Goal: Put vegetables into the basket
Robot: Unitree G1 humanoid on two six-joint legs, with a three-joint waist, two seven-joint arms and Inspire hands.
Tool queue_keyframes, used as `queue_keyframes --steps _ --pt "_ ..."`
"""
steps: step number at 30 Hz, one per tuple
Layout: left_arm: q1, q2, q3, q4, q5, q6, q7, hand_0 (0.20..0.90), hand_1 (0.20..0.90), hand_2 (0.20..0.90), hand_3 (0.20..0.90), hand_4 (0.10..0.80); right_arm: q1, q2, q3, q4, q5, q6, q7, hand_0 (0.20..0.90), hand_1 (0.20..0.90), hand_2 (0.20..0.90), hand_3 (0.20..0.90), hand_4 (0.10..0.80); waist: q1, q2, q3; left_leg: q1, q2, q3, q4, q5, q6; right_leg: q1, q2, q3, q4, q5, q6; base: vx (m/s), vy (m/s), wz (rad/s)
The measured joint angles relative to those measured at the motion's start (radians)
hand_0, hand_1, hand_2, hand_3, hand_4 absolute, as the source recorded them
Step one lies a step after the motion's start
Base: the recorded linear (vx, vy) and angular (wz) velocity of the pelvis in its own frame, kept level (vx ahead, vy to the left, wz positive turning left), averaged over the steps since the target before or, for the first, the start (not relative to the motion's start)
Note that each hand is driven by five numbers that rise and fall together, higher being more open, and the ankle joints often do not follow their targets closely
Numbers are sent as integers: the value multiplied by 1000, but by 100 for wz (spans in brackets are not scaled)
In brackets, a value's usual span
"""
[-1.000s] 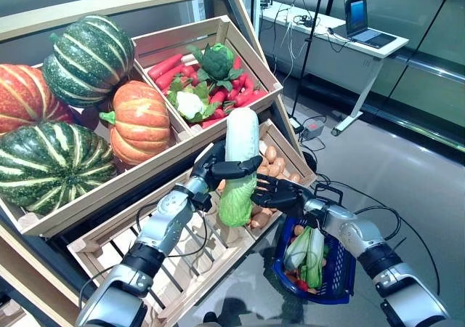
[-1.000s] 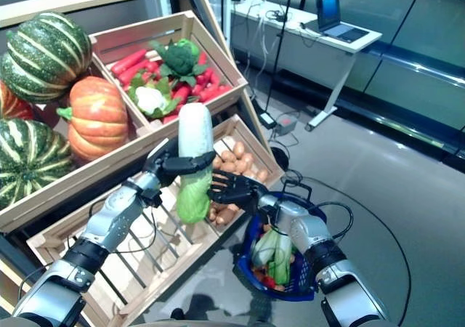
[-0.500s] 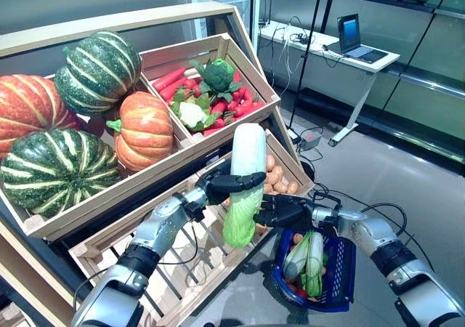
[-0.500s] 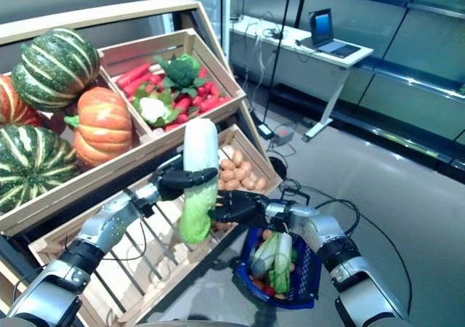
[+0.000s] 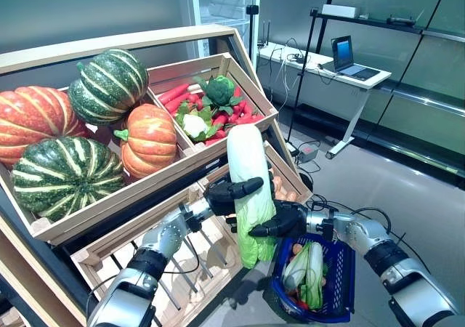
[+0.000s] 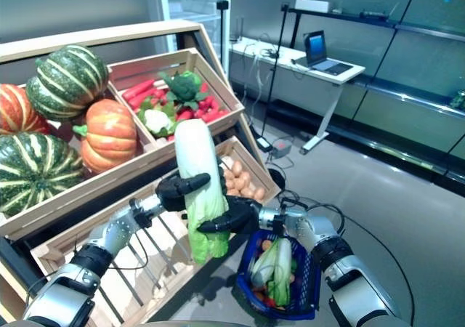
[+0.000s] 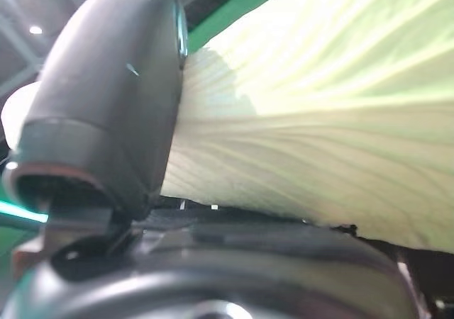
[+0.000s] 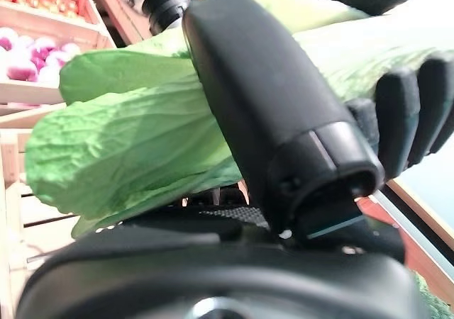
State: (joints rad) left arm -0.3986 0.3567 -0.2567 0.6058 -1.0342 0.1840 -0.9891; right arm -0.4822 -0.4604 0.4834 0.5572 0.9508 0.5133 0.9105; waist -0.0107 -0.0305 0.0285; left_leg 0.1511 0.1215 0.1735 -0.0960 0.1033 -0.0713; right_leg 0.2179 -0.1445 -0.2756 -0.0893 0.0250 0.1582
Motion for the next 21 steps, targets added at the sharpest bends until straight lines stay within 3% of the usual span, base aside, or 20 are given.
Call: queue_keyframes --steps 5,6,7,8,21 --pt "2 -7 12 24 0 5 -27 300 300 300 300 400 0 5 0 3 0 20 0 900 900 900 900 800 -1 6 -12 -1 0 6 0 0 0 -6 0 25 0 0 0 1 -2 -3" --pt "2 -11 12 29 1 4 -27 300 300 300 300 400 0 7 0 10 0 24 0 851 851 851 851 767 -2 6 -14 -1 0 7 0 0 0 -7 0 26 0 0 0 1 -10 -3" --pt "2 -13 12 34 1 4 -27 300 300 300 300 400 0 9 0 14 0 28 0 535 535 535 535 557 -3 6 -15 0 0 8 0 0 0 -7 1 27 0 0 0 0 0 0" --pt "2 -13 10 35 1 4 -26 300 300 300 300 400 0 10 0 18 0 29 0 300 300 300 300 400 -3 6 -15 0 0 9 0 0 0 -7 1 27 0 0 0 0 0 0" --pt "2 -13 20 35 -2 6 -7 300 300 300 300 400 0 26 2 31 9 49 -25 300 300 300 300 400 -5 7 -26 -1 1 22 0 -1 1 -16 0 43 0 0 0 1 -5 -2"
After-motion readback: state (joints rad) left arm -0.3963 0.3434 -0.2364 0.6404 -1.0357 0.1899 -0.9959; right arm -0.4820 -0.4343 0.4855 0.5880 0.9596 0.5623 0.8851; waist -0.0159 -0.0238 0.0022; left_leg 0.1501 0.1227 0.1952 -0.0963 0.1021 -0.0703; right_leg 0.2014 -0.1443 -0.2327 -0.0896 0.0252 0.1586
